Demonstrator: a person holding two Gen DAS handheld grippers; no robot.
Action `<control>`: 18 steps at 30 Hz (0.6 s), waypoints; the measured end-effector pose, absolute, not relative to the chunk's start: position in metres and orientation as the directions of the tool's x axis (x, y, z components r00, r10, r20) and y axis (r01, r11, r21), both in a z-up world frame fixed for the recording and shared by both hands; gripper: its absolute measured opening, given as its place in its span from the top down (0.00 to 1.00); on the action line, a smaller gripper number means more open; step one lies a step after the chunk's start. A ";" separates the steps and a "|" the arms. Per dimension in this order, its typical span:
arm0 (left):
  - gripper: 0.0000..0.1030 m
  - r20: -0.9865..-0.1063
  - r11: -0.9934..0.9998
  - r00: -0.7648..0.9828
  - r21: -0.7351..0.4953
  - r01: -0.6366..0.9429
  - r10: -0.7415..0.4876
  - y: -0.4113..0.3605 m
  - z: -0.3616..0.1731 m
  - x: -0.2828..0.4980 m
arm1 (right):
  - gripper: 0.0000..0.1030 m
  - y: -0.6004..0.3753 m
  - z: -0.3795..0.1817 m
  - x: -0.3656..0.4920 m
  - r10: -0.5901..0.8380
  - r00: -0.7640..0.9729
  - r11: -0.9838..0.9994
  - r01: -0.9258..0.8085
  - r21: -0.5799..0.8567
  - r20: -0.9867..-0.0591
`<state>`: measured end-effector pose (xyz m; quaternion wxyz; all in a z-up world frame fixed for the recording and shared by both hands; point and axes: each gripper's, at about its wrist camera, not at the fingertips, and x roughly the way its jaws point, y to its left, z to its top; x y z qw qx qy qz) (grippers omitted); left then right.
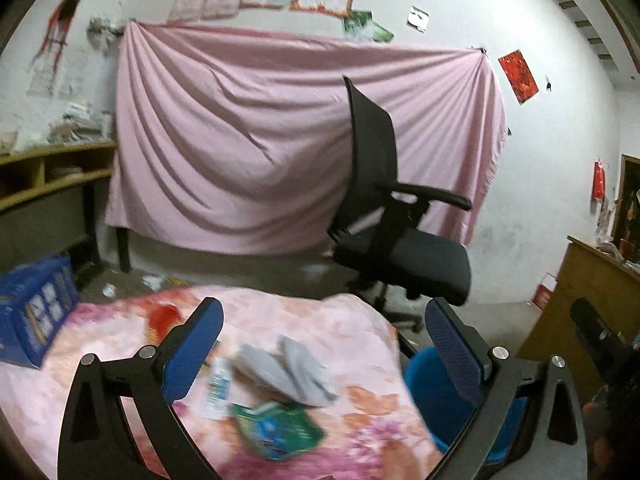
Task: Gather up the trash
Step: 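Return both tools over the bed toward the pink container and grey mask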
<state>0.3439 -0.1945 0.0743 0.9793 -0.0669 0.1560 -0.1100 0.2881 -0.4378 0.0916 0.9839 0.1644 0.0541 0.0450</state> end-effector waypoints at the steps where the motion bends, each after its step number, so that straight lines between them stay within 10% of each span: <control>1: 0.04 -0.279 0.970 0.934 -0.159 0.184 -0.223 -0.188 0.075 0.341 | 0.00 -0.432 0.093 0.287 0.112 0.990 0.944 -0.079 0.320 -0.083; 18: 0.04 -0.217 0.996 0.974 -0.078 0.049 -0.065 -0.087 0.046 0.313 | 0.00 -0.307 0.096 0.310 0.245 0.965 0.968 -0.238 0.076 -0.096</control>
